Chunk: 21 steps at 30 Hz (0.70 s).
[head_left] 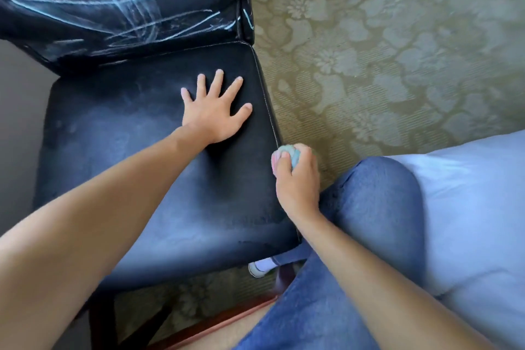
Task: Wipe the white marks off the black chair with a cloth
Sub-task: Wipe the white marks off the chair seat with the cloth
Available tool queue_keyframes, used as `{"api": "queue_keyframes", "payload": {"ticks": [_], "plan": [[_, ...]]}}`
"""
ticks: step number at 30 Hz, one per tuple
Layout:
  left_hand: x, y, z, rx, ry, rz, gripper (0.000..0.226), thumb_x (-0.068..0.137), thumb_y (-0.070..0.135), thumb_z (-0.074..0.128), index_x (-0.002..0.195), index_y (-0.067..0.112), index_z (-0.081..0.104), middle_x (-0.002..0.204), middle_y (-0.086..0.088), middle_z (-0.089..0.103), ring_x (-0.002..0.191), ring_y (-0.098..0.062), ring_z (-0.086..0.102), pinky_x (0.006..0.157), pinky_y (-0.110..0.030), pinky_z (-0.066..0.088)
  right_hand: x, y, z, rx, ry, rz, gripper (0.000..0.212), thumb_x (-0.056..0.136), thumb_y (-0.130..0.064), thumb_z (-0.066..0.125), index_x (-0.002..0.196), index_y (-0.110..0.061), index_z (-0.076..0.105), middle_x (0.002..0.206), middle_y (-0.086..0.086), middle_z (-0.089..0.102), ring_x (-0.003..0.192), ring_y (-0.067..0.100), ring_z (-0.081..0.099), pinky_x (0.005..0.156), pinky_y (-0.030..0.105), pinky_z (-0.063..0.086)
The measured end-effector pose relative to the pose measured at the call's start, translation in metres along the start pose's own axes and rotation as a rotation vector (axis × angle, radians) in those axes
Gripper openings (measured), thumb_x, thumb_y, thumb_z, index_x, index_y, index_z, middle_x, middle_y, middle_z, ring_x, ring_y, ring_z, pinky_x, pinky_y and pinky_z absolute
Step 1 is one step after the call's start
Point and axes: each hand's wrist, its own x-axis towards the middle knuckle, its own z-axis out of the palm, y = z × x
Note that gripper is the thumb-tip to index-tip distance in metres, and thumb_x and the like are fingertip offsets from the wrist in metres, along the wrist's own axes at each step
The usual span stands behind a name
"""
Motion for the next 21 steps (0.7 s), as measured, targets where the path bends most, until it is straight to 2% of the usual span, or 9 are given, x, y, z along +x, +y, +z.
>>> {"api": "queue_keyframes", "payload": {"ticks": [2,5,7,9,10,13,15,18,21], "plan": [[-0.044,-0.028,0.002,0.032,-0.019,0.113,0.082,0.088,0.082,0.010,0.163,0.048,0.011,0.176,0.004,0.001,0.161,-0.031,0.000,0.121,-0.070,0.007,0.036,-0.019,0.011,0.013,-0.037,-0.033,0.025,0.097,-0.035,0.043,0.107,-0.016,0.054,0.108,-0.001,0.065,0.100,0.024,0.059,0.090,0.043,0.048],[-0.126,-0.065,0.032,0.086,-0.007,0.141,0.079,0.090,0.086,0.010,0.162,0.054,0.001,0.176,0.007,-0.007,0.161,-0.033,-0.006,0.118,-0.075,0.004,0.057,-0.019,0.020,0.020,-0.059,-0.085,0.025,0.095,-0.032,0.037,0.093,-0.011,0.050,0.091,-0.007,0.067,0.087,0.021,0.058,0.087,0.047,0.049],[-0.150,-0.076,0.049,0.099,0.028,0.094,0.077,0.091,0.087,0.007,0.161,0.055,-0.004,0.175,0.007,-0.010,0.161,-0.034,-0.009,0.117,-0.076,0.002,0.032,-0.009,0.015,-0.005,-0.021,-0.073,0.029,0.098,-0.035,0.037,0.105,-0.012,0.053,0.105,0.001,0.066,0.095,0.026,0.057,0.090,0.047,0.048],[-0.147,-0.075,0.054,0.087,0.052,0.067,0.075,0.092,0.087,0.005,0.160,0.057,-0.006,0.175,0.007,-0.011,0.160,-0.033,-0.011,0.117,-0.077,-0.001,-0.010,0.004,0.006,-0.130,0.101,-0.045,0.038,0.101,-0.037,0.038,0.125,-0.013,0.054,0.121,0.011,0.060,0.107,0.034,0.056,0.093,0.047,0.044],[-0.144,-0.073,0.055,0.091,0.061,0.068,0.074,0.092,0.087,0.004,0.159,0.058,-0.007,0.175,0.007,-0.011,0.160,-0.033,-0.012,0.117,-0.077,-0.002,-0.032,0.009,0.004,-0.226,0.166,-0.065,0.039,0.102,-0.037,0.039,0.129,-0.013,0.053,0.123,0.013,0.059,0.109,0.037,0.055,0.093,0.047,0.043],[-0.143,-0.073,0.055,0.096,0.092,0.065,0.073,0.092,0.087,0.002,0.159,0.058,-0.007,0.175,0.007,-0.012,0.160,-0.034,-0.015,0.116,-0.078,-0.004,-0.092,0.011,0.012,-0.516,0.274,-0.199,0.031,0.102,-0.034,0.048,0.126,-0.015,0.053,0.130,0.011,0.055,0.108,0.039,0.051,0.088,0.050,0.040],[-0.143,-0.070,0.052,0.090,0.083,0.034,0.074,0.091,0.087,0.001,0.159,0.058,-0.007,0.175,0.007,-0.013,0.159,-0.035,-0.016,0.115,-0.078,-0.005,-0.117,0.010,0.028,-0.619,0.303,-0.252,0.028,0.100,-0.031,0.057,0.124,-0.017,0.056,0.139,0.010,0.051,0.110,0.040,0.048,0.092,0.053,0.040],[-0.142,-0.059,0.050,0.052,0.052,-0.034,0.077,0.092,0.086,0.001,0.161,0.054,-0.004,0.175,0.004,-0.013,0.159,-0.038,-0.016,0.114,-0.079,-0.008,-0.154,0.000,0.068,-0.691,0.193,-0.566,0.026,0.097,-0.021,0.061,0.123,-0.018,0.062,0.140,0.014,0.055,0.115,0.042,0.052,0.100,0.056,0.040],[-0.141,-0.061,0.042,-0.096,0.088,-0.009,0.070,0.102,0.069,0.018,0.164,0.036,0.022,0.174,-0.002,0.007,0.159,-0.035,0.001,0.118,-0.076,0.002,-0.171,0.002,0.092,-0.689,0.036,-0.904,0.025,0.097,-0.018,0.061,0.122,-0.018,0.064,0.137,0.018,0.059,0.116,0.041,0.053,0.105,0.056,0.042]]}}
